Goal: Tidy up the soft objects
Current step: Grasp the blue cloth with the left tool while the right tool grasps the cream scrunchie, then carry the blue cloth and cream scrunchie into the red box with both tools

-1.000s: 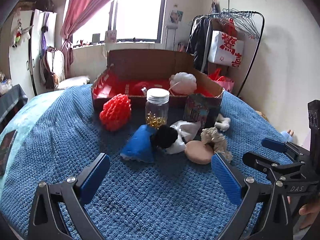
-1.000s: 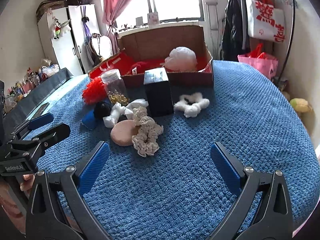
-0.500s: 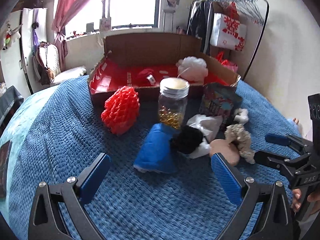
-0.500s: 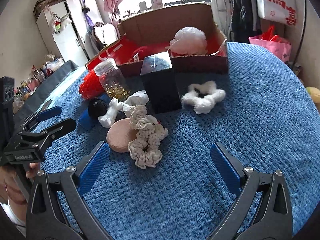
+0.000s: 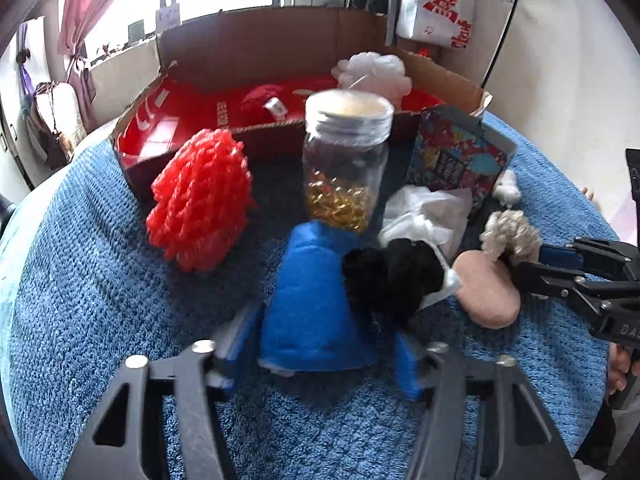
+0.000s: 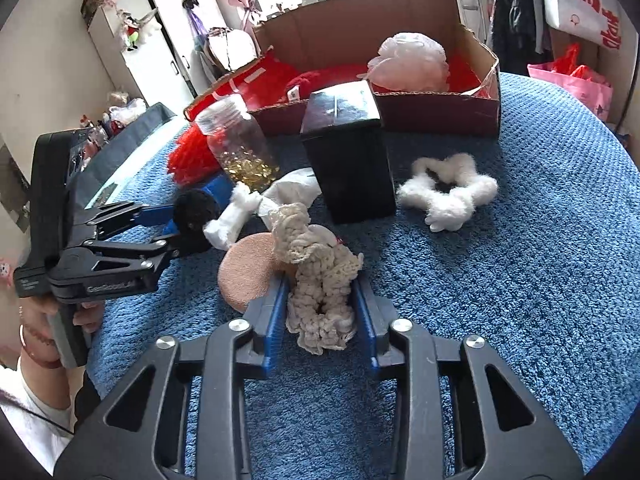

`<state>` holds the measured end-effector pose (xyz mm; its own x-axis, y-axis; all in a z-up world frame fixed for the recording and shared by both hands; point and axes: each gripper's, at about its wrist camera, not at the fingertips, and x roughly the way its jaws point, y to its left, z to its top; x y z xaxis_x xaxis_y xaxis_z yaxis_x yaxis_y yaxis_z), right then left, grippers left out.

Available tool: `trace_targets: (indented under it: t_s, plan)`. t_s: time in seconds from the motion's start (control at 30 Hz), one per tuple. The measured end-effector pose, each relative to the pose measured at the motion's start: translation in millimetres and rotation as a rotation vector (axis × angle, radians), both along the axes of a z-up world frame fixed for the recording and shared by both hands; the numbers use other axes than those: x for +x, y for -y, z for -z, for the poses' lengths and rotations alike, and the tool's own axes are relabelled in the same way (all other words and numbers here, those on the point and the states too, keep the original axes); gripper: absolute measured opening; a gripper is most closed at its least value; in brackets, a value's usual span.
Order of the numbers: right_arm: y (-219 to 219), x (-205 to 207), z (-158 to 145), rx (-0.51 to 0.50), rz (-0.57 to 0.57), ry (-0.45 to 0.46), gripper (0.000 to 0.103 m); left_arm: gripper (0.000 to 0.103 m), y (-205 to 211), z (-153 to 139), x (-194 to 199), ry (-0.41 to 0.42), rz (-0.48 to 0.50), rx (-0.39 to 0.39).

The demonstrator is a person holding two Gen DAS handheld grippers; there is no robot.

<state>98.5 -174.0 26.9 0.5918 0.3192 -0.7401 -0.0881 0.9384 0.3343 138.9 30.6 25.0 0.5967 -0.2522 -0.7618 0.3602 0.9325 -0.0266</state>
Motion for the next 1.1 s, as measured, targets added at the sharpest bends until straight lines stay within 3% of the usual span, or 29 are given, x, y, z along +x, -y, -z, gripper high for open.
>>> trace_targets:
  t_s: [0.03,0.07,0.33,1.1]
  plan:
    - [1,-2,-1,0.007,0.0,0.008,0.028,0.024,-2,-2,-2,0.004,0.004,-0.016]
    - [1,-3,-2,0.004,0.002,0.014,0.028,0.017,-4,-2,-3,0.003,0.002,-0.027]
    - [5,-15,-15,0.007,0.01,0.046,0.028,0.017,-15,-11,-25,0.028,-0.039,-0.058]
    - [6,-27,-17,0.03,-0.016,0.044,0.028,0.017,-15,-19,-57,0.042,-0.012,-0.078]
